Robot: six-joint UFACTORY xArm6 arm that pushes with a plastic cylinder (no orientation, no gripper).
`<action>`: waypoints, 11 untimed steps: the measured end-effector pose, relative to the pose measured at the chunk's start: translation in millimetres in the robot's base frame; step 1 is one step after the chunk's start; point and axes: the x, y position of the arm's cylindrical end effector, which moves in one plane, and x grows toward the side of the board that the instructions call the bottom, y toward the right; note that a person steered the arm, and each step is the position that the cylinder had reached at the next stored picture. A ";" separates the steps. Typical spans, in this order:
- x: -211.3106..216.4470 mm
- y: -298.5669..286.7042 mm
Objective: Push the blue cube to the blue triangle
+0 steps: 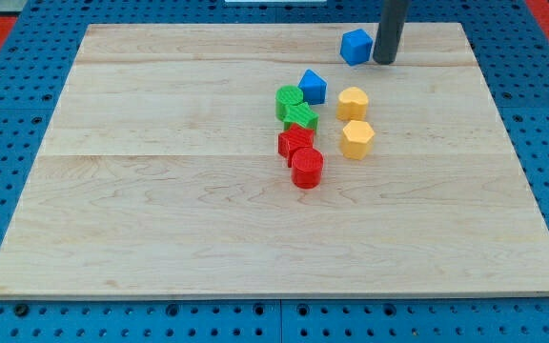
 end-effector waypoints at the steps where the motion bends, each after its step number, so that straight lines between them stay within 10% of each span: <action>1: -28.3 5.8; 11: 19.7 -99.4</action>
